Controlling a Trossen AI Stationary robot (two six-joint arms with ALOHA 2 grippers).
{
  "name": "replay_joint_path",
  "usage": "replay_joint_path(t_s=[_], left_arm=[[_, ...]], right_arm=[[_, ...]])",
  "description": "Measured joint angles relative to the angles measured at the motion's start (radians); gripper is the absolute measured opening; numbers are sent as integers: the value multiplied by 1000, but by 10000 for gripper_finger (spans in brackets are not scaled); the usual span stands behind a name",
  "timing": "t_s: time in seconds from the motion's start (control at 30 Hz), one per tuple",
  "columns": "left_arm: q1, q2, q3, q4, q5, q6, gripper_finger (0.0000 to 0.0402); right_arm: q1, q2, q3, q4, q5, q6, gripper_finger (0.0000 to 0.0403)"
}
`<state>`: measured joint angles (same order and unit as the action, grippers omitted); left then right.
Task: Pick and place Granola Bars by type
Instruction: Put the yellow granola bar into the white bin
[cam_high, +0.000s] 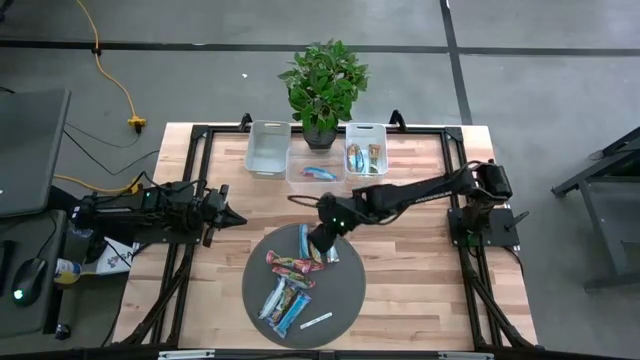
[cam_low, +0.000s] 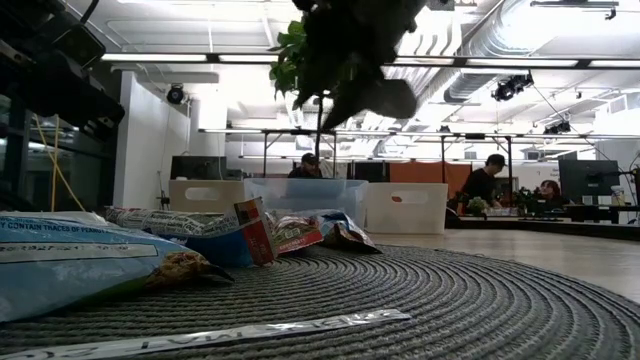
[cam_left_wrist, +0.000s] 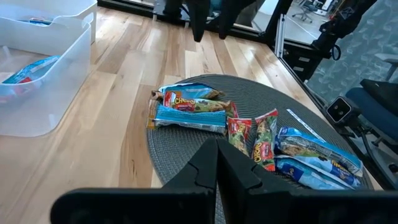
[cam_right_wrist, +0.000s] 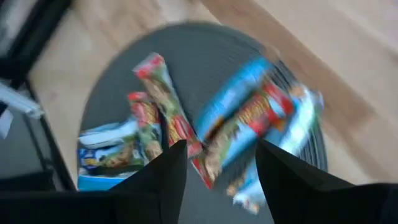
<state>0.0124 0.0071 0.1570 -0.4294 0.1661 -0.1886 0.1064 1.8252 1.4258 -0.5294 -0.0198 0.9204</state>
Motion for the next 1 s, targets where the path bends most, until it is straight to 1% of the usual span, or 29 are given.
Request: replay_joint_path(t_s=[0.13, 0.27, 0.4, 0.53, 0.83, 1.0], left_arm=[[0, 0, 0, 0, 0, 0, 1], [0, 0, 0, 0, -1, 0, 1], [0, 0, 0, 0, 0, 0, 1], [0, 0, 0, 0, -1, 0, 1], [0, 0, 0, 0, -1, 0, 1], [0, 0, 0, 0, -3, 0, 1]], right_arm=[[53, 18, 0, -85, 81, 132, 173], [99, 35, 0, -118, 172, 235, 174], [121, 57, 0, -111, 232, 276, 176], [126, 91, 0, -72, 237, 277, 190], [126, 160, 0, -63, 230, 335, 248], [119, 197, 0, -62, 206, 337, 257]])
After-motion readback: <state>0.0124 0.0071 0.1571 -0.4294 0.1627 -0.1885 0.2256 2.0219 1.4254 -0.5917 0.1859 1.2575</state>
